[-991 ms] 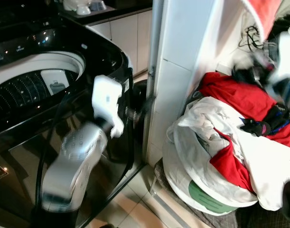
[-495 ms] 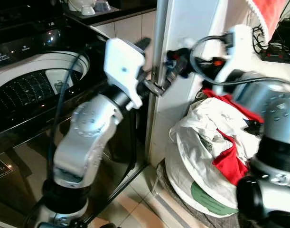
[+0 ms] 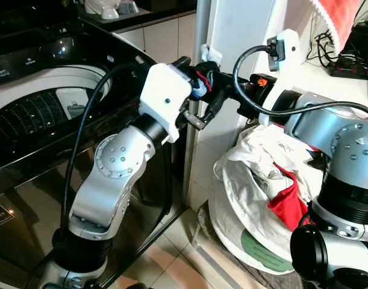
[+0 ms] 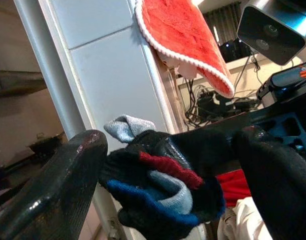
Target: Clothes washing
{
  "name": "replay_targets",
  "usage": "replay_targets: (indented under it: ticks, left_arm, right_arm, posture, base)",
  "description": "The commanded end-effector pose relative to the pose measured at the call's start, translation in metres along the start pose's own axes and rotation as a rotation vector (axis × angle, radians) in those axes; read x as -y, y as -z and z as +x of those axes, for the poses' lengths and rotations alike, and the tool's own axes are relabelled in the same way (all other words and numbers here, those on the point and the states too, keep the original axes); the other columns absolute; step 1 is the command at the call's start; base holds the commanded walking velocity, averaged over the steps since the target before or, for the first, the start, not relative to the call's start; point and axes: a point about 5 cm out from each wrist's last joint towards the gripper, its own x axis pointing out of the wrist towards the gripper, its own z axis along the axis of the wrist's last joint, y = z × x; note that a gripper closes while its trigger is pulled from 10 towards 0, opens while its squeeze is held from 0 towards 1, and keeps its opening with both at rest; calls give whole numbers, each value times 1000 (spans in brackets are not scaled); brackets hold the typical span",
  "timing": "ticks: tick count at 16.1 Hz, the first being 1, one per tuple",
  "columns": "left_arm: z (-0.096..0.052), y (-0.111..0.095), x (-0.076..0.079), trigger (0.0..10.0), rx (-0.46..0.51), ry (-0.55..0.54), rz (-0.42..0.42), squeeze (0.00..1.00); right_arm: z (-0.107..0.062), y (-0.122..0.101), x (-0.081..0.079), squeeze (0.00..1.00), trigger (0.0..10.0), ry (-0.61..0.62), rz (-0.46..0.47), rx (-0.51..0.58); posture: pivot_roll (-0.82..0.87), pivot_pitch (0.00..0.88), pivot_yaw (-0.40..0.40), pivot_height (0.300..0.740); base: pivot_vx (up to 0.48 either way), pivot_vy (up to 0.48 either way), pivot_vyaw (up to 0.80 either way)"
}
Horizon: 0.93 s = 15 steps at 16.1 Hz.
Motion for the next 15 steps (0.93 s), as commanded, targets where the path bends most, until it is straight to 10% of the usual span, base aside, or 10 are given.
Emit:
replay_targets:
  ticks: [1,14,15]
  left_arm:
    - [-3,7,-3,10000,-34,-14,8,0]
    - [-12,-1,-7,10000,28,82,-24,0]
    - [-12,-2,-7,4824,41,81,-35,0]
  right_arm:
    - [-3,-4,-6,0,0,-43,-13,15]
    - [-15,0,-6,0,0,-72,-39,-29]
    - [-15,0,-6,0,0,-70,-40,-31]
  posture:
    - [-63,0,-18,740]
    - [-63,0,-7,740]
    - [-63,0,-7,740]
  base:
    - [0,0,0]
    - [0,0,0]
    - [0,0,0]
